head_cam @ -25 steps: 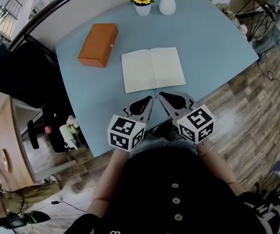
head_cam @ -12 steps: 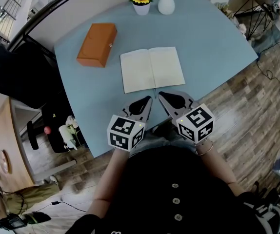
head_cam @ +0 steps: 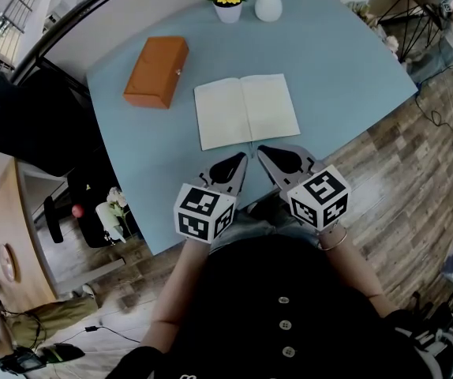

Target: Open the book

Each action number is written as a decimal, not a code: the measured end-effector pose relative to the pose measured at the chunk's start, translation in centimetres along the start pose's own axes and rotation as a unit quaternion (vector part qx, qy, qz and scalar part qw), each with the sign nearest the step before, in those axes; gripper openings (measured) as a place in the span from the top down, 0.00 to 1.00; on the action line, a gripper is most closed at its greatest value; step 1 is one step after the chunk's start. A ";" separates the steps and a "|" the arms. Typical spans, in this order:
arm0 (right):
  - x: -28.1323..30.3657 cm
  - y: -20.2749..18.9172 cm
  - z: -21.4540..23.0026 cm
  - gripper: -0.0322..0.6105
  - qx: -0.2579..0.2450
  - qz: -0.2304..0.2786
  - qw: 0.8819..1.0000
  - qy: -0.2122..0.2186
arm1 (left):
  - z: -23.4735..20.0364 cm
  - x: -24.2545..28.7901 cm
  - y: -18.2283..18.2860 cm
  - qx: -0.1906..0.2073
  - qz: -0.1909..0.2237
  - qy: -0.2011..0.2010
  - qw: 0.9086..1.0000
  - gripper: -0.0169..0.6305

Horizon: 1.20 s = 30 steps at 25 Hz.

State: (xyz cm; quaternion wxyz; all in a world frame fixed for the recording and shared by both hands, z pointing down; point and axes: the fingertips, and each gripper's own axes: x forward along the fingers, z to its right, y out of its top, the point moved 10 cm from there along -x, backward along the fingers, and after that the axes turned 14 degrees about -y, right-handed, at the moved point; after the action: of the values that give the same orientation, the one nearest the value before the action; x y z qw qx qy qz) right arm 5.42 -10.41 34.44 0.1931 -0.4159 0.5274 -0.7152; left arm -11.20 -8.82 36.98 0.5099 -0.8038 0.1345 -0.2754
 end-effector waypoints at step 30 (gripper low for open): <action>0.4 0.1 -0.1 0.95 -0.007 -0.018 1.000 0.014 | -0.4 0.2 0.3 -0.004 -0.010 -0.008 1.000 0.95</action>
State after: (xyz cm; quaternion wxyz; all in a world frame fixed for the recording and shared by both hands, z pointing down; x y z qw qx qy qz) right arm 5.13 -10.69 34.52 0.1700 -0.4164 0.5278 -0.7205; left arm -11.27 -9.38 36.96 0.5053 -0.8092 0.1230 -0.2734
